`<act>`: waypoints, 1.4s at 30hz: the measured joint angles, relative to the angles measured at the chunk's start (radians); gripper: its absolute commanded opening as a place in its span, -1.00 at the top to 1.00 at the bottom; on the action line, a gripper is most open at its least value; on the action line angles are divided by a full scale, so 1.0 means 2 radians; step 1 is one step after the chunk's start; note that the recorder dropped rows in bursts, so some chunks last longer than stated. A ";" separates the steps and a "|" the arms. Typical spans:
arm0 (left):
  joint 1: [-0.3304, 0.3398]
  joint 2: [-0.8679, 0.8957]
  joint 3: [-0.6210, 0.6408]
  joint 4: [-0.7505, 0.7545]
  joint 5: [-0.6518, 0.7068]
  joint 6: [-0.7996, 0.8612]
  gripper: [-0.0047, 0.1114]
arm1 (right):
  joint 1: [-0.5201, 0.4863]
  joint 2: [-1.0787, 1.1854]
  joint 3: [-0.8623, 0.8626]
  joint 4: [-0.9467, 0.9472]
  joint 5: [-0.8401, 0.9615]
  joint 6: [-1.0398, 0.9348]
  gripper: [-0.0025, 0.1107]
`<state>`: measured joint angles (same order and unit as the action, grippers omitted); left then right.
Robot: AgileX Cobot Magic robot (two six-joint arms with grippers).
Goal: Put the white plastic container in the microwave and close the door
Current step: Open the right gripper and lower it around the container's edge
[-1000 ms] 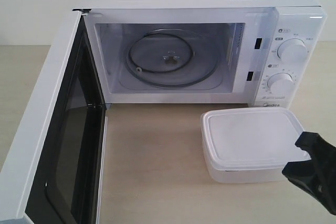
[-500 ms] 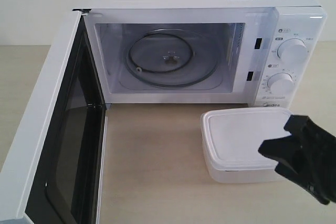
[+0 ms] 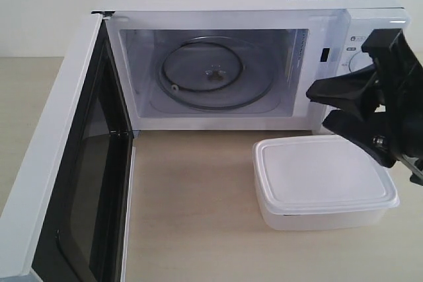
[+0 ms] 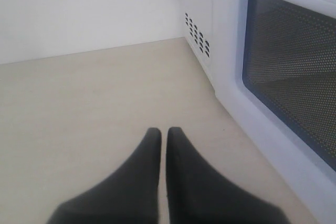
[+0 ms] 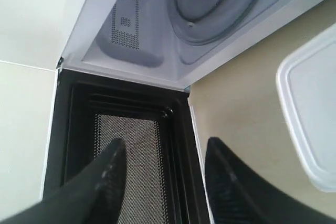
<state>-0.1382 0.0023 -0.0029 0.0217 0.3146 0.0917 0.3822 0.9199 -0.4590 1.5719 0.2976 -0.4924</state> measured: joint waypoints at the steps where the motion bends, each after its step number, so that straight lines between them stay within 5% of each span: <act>1: 0.000 0.000 0.000 0.000 0.000 0.000 0.84 | 0.006 0.000 0.000 0.000 -0.010 -0.001 0.14; 9: 0.000 0.000 0.000 0.000 0.000 0.001 0.84 | 0.166 0.000 0.008 -0.020 -0.255 0.050 0.14; 15: 0.000 0.000 0.000 0.000 0.000 0.001 0.84 | 0.328 0.001 0.073 -0.108 -0.477 0.257 0.14; 19: 0.000 0.000 0.000 0.000 0.000 0.001 0.84 | 0.384 0.024 0.120 -0.131 -0.547 0.358 0.14; 33: 0.000 0.000 0.000 0.000 0.000 0.001 0.84 | 0.401 0.228 0.145 -0.272 -0.563 0.681 0.14; 42: 0.000 0.000 0.000 0.000 0.000 0.001 0.84 | 0.401 0.262 0.181 -0.315 -0.591 0.832 0.14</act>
<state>-0.1382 0.0023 -0.0029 0.0217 0.3146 0.0936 1.1852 1.4433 -0.0979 0.9424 -0.8849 1.1711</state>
